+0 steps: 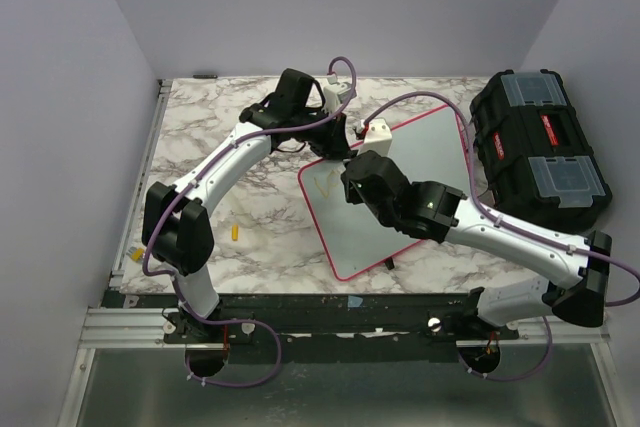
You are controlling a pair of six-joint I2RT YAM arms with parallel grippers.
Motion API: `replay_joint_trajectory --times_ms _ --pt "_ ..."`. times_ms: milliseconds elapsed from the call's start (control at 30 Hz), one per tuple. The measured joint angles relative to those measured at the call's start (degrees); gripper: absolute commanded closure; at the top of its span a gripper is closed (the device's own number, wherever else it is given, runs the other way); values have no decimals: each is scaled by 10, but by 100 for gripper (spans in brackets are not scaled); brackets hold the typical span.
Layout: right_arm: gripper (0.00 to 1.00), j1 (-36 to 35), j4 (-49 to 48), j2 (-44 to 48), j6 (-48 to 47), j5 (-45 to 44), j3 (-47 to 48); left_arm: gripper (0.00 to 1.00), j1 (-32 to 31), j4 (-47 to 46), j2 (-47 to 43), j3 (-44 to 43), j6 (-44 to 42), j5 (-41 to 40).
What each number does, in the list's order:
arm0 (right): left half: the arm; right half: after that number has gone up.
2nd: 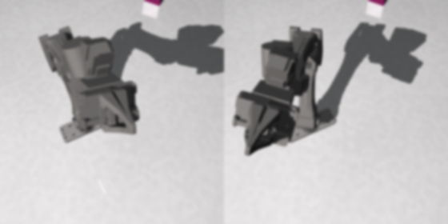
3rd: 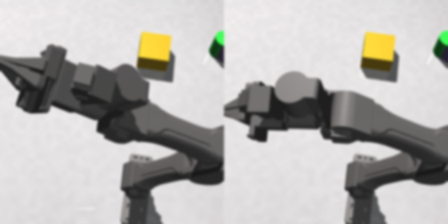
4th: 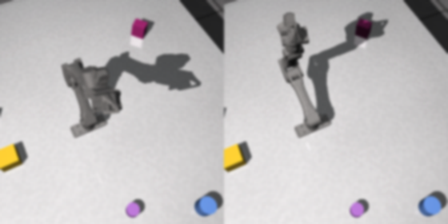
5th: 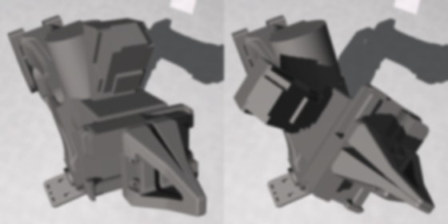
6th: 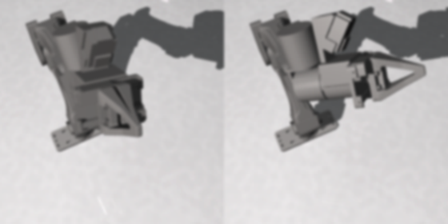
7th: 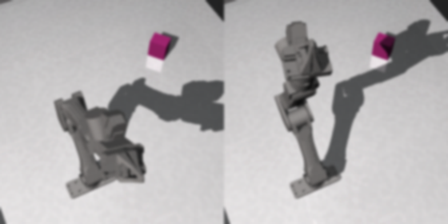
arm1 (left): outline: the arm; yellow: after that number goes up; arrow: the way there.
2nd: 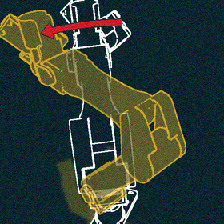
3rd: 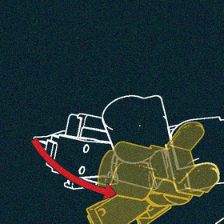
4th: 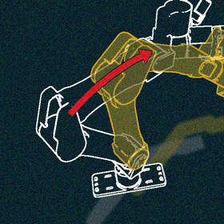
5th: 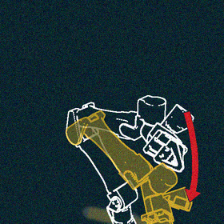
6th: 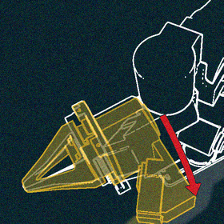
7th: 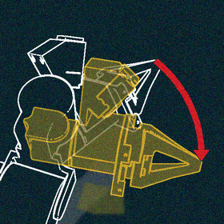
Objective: Write a sentence on the whiteboard
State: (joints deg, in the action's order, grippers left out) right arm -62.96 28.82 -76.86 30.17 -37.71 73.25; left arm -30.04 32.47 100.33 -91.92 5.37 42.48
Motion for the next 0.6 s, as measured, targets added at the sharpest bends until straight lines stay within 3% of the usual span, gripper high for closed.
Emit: replay_joint_trajectory --times_ms 600 --pt "99 1 7 14 15 -2 -19 100 -1 2 0 -1 0 -1"
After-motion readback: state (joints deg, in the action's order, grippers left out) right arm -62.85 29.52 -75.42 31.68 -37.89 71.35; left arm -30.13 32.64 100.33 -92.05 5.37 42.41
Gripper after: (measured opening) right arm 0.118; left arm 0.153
